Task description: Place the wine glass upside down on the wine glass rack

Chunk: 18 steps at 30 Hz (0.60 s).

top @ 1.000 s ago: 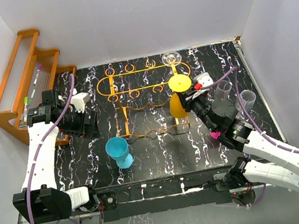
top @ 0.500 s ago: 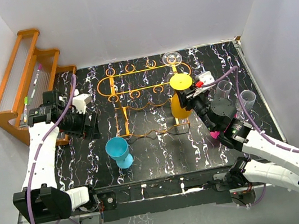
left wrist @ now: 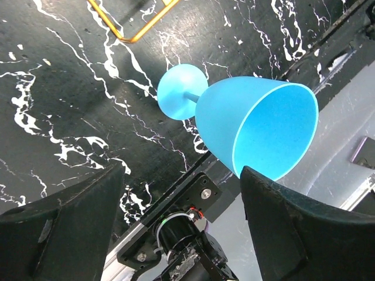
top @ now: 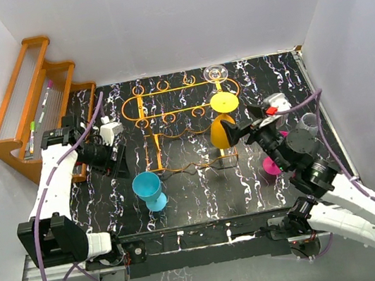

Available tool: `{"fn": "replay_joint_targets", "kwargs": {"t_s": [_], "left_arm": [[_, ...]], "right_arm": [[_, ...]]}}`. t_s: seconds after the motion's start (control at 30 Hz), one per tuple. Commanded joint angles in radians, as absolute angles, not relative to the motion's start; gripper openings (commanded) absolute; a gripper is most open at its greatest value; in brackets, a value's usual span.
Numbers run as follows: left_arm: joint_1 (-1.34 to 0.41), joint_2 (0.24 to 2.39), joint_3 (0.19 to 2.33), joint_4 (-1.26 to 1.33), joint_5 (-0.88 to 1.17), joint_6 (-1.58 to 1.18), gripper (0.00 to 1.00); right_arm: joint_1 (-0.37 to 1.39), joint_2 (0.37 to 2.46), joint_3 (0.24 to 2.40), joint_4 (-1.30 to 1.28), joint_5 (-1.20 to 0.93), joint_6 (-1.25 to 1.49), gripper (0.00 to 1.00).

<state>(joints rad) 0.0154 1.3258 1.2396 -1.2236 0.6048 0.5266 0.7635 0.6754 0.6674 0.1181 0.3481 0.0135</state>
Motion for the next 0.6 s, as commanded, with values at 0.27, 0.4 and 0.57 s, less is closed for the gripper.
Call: {"fn": "replay_joint_targets", "kwargs": {"t_s": [0.27, 0.4, 0.57], "left_arm": [[-0.045, 1.364, 1.24, -1.253, 0.663, 0.557, 0.78], [-0.069, 1.358, 1.255, -1.264, 0.652, 0.551, 0.78], [-0.102, 1.348, 1.211, -1.184, 0.547, 0.467, 0.68]], "right_arm": [[0.761, 0.519, 1.059, -0.284, 0.445, 0.07, 0.98], [0.761, 0.604, 1.263, -0.396, 0.451, 0.059, 0.98], [0.761, 0.633, 1.313, -0.349, 0.474, 0.099, 0.98]]}}
